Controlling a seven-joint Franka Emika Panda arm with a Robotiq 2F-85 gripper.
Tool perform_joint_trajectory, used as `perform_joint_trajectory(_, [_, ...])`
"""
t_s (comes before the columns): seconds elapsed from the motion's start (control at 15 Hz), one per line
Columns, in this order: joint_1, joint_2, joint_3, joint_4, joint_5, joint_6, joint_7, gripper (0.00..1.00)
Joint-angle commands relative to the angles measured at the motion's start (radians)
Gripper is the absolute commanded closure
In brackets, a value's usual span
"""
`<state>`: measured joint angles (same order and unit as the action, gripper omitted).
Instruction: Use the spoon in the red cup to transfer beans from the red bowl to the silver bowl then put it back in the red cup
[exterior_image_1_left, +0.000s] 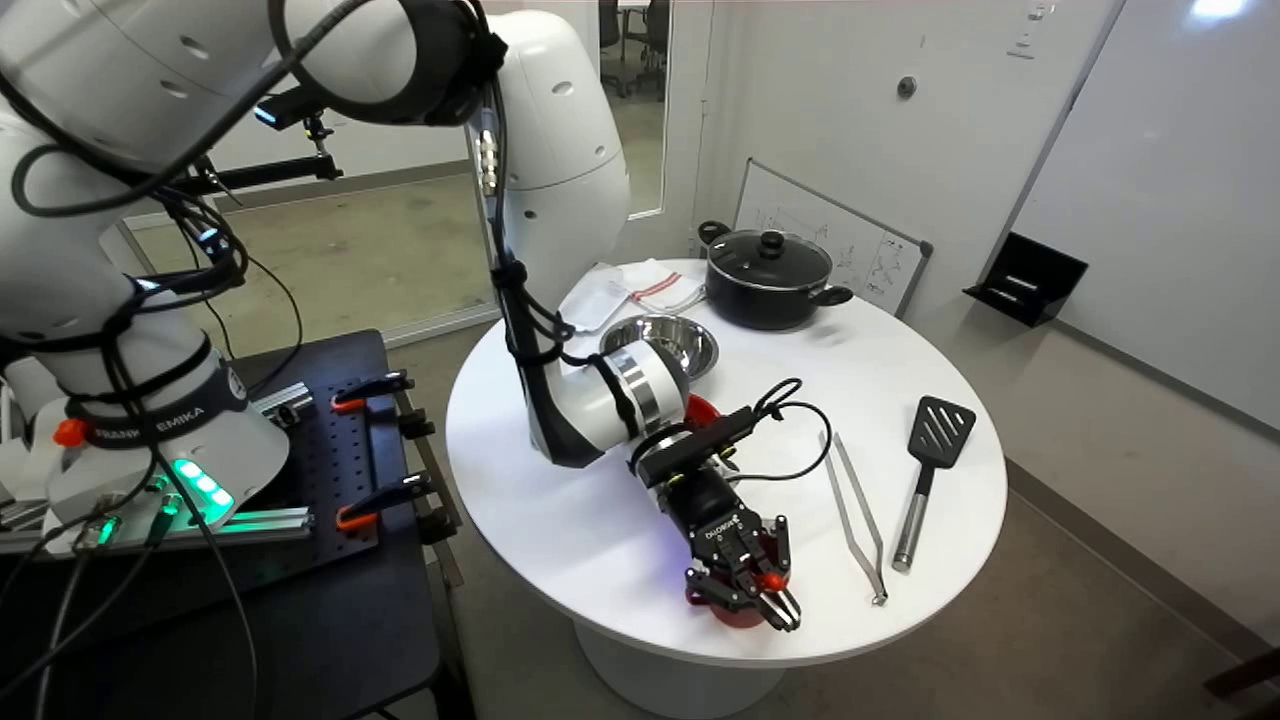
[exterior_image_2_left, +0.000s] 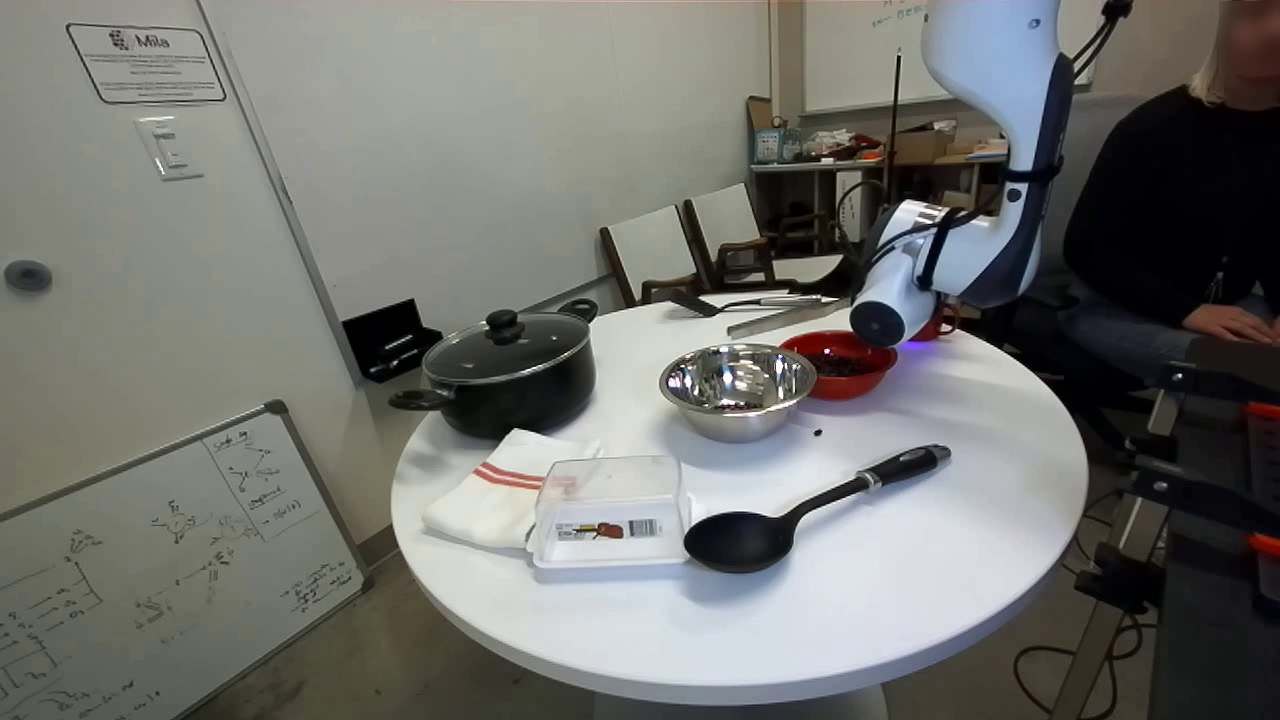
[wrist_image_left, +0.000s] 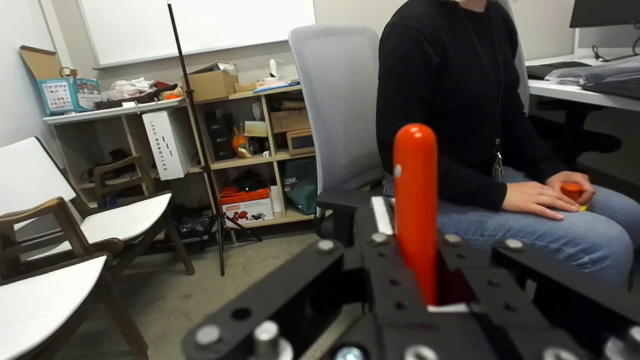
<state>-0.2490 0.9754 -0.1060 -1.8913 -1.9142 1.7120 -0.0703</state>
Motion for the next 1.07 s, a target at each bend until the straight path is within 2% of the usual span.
perform_joint_trajectory(0.0, [0.012,0.026,-0.008,0.039,0.033,-0.001,-0.040,0.86])
perform_joint_trajectory(0.07, [0.012,0.026,-0.008,0.040,0.035,0.000,-0.044,0.68])
perform_joint_trajectory(0.33, [0.012,0.034,-0.008,0.048,0.045,0.001,-0.057,0.41])
perform_joint_trajectory(0.53, [0.012,0.038,-0.009,0.055,0.051,0.002,-0.070,0.30])
perform_joint_trajectory(0.67, [0.014,0.033,-0.008,0.049,0.055,0.000,-0.075,0.06])
perform_joint_trajectory(0.73, [0.017,0.004,-0.002,0.017,0.054,0.009,-0.063,0.01])
perform_joint_trajectory(1.0, [0.078,-0.141,0.009,-0.159,0.048,-0.042,0.006,0.00])
